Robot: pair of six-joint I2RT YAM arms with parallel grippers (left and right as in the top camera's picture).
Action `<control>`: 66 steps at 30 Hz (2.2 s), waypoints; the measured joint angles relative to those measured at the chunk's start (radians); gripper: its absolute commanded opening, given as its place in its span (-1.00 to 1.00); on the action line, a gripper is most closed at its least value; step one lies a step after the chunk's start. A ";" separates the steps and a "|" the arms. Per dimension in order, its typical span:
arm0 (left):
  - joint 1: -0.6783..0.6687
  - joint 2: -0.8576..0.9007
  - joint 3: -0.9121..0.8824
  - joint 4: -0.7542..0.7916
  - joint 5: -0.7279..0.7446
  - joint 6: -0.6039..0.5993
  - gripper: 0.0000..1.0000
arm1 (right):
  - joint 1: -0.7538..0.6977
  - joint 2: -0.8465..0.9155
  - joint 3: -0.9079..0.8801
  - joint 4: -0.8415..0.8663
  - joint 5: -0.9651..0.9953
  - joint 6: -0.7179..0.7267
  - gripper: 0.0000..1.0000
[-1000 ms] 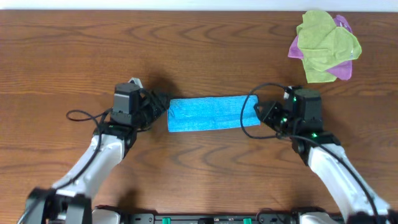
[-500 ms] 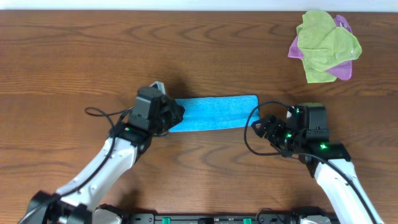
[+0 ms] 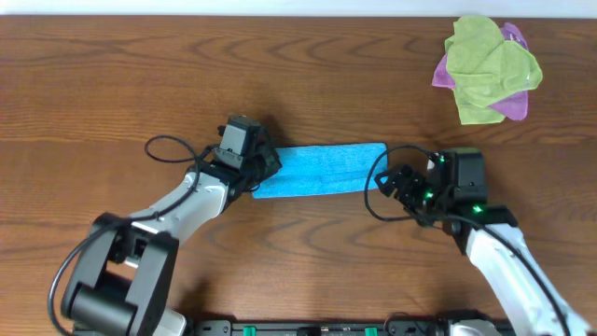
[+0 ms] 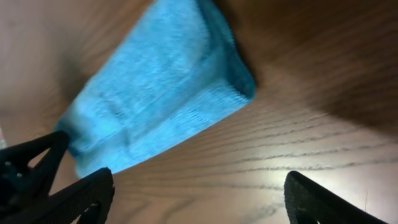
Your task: Fold the cloth
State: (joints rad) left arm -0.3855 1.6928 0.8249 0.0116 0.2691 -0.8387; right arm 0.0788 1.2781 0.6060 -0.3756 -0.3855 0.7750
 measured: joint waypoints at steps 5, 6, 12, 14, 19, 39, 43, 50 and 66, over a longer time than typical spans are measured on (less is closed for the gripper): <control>0.000 0.028 0.002 -0.001 -0.023 0.007 -0.89 | 0.000 0.109 0.000 0.051 -0.004 0.012 0.74; 0.000 0.030 0.002 -0.001 -0.027 0.007 -0.89 | 0.000 0.125 0.000 0.061 -0.006 0.015 0.74; 0.000 0.032 0.004 -0.043 -0.078 0.032 -0.88 | 0.001 0.212 0.000 0.147 -0.021 0.052 0.73; 0.000 0.033 0.004 -0.062 -0.096 0.036 -0.89 | 0.007 0.227 0.001 0.185 -0.028 0.068 0.72; 0.000 0.035 0.005 -0.072 -0.120 0.054 -0.89 | 0.036 0.260 0.005 0.266 -0.039 0.102 0.72; -0.001 0.059 0.024 -0.117 -0.127 0.058 -0.88 | 0.094 0.316 0.040 0.310 0.025 0.150 0.51; -0.001 0.059 0.024 -0.117 -0.127 0.058 -0.89 | 0.095 0.319 0.041 0.311 0.057 0.154 0.45; -0.001 0.059 0.025 -0.118 -0.127 0.058 -0.89 | 0.096 0.321 0.041 0.313 0.135 0.157 0.19; -0.001 0.059 0.028 -0.131 -0.127 0.081 -0.88 | 0.101 0.396 0.063 0.389 0.237 0.152 -0.81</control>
State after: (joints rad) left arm -0.3866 1.7515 0.8528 -0.1192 0.1417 -0.7578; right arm 0.1802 1.6737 0.6685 0.0132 -0.1486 0.9272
